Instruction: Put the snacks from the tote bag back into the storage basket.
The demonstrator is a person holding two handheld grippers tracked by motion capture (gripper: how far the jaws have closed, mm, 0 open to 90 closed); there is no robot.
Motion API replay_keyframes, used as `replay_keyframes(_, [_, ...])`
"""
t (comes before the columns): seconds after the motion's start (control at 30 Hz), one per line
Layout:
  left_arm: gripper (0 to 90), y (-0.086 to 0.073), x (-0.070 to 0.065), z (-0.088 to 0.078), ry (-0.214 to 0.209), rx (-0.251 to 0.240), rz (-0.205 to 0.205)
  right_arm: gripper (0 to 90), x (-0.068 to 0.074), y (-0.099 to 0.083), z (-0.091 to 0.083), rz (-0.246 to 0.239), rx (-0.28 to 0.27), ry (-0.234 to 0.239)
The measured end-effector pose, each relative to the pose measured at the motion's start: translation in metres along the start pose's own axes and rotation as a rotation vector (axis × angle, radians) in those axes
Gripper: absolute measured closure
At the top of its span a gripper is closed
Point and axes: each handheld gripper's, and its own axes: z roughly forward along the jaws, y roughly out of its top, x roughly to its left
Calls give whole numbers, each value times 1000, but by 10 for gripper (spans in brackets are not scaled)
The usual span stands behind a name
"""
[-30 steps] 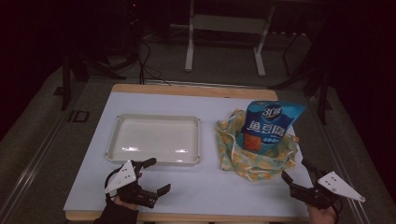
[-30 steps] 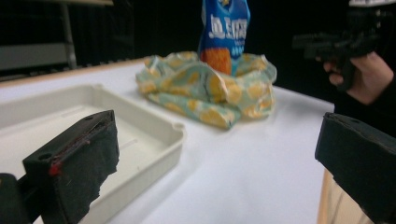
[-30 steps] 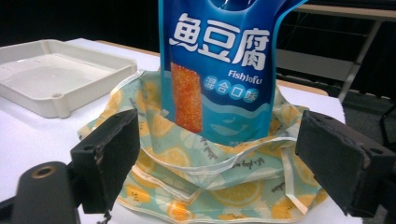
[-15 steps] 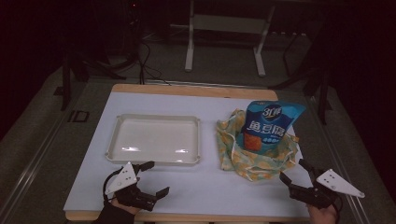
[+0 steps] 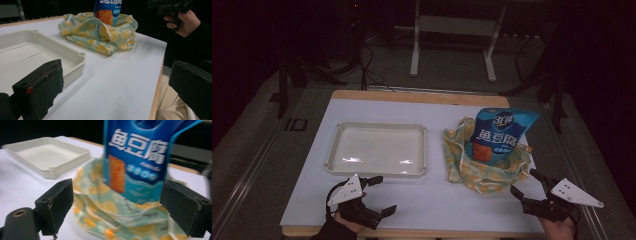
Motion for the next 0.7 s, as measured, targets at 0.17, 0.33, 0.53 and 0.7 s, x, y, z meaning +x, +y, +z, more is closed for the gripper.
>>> replay_keyframes(0.17, [4, 3, 1, 10, -26, 8, 2, 117, -1, 3, 3, -15, 32, 37])
replay_keyframes(0.33, [3, 10, 2, 14, -46, -17, 3, 118, -1, 5, 3, -9, 29, 102])
replay_keyframes(0.53, [4, 17, 5, 16, -52, -33, 0, 125, -5, 10, 4, -26, 30, 150])
replay_keyframes(0.7, [4, 27, 6, 25, -68, -40, 14, 135, -11, 15, 4, -29, 23, 169])
